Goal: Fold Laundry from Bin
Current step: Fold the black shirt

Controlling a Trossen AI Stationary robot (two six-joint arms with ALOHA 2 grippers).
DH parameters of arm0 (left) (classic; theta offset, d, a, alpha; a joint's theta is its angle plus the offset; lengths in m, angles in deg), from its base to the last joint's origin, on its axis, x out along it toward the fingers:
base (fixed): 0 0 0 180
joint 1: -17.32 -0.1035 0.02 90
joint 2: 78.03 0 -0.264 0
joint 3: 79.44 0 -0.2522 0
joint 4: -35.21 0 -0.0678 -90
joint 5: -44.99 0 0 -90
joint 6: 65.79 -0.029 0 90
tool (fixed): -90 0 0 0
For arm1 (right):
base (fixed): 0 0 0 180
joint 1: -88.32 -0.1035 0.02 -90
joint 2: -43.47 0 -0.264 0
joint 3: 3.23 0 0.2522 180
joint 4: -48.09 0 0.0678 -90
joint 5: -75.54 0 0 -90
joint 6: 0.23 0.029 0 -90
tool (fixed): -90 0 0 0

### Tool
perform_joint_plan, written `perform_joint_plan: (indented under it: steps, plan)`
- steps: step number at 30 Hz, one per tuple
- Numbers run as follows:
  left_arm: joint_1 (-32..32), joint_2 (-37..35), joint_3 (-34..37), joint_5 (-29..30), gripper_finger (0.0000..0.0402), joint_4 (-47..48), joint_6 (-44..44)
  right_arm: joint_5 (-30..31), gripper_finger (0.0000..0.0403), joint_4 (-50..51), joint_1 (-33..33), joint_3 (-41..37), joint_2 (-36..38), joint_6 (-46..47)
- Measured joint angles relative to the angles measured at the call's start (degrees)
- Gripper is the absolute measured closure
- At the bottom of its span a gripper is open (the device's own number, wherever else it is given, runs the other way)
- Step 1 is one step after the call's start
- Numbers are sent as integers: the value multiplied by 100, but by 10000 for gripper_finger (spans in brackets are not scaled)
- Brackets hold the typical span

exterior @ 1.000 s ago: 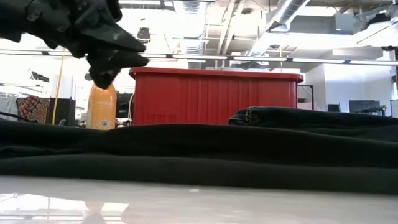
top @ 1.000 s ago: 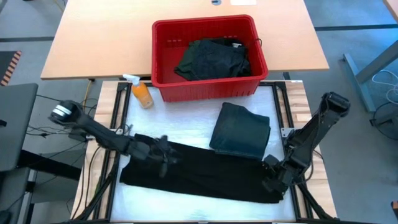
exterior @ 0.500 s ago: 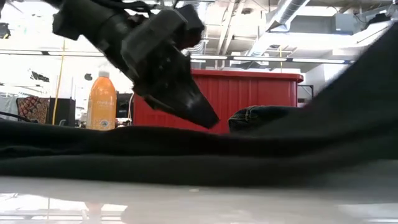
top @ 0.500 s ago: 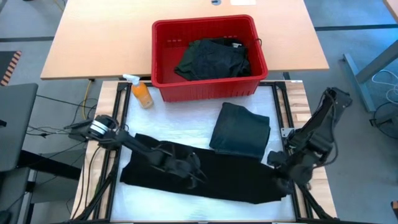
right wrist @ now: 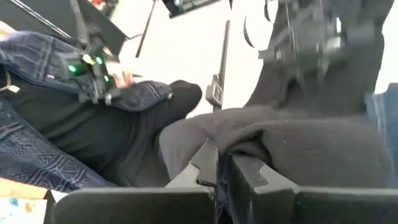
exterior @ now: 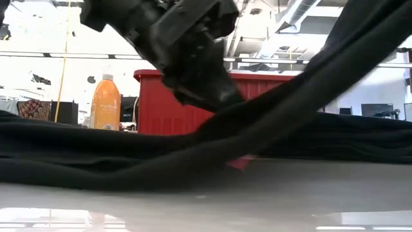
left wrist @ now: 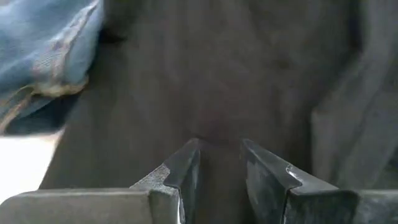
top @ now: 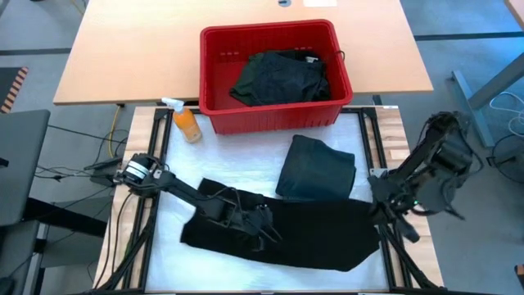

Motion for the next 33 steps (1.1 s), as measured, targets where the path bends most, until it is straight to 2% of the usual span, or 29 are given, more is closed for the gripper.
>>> perform_joint_plan:
  steps: [4,10,12,16,20,25,28,33]
  plan:
    - [-49,493,-158,-445,311,-817,3,0,368,-19,157,215,0,-360]
    - [-99,1338,-1093,-578,349,-809,-96,-79,368,-9,380,219,-167,-472]
    - [-114,1507,-1496,-609,361,-574,-246,-283,368,-80,475,219,-297,-590]
    - [-145,1473,-2119,-481,389,625,-683,-744,368,-307,730,219,-647,-761]
    - [-98,938,-2413,-26,399,2172,-1062,-1287,368,-629,1083,219,-1026,-1137]
    - [166,-114,-2370,1073,401,3856,-1145,-1645,368,-900,1743,219,-1510,-1664]
    - [363,-858,-2059,1789,401,4608,-889,-1834,367,-1064,2282,220,-1848,-2045]
    - [625,-2353,-1236,2851,401,5525,153,-2591,368,-1865,3127,219,-2575,-2753]
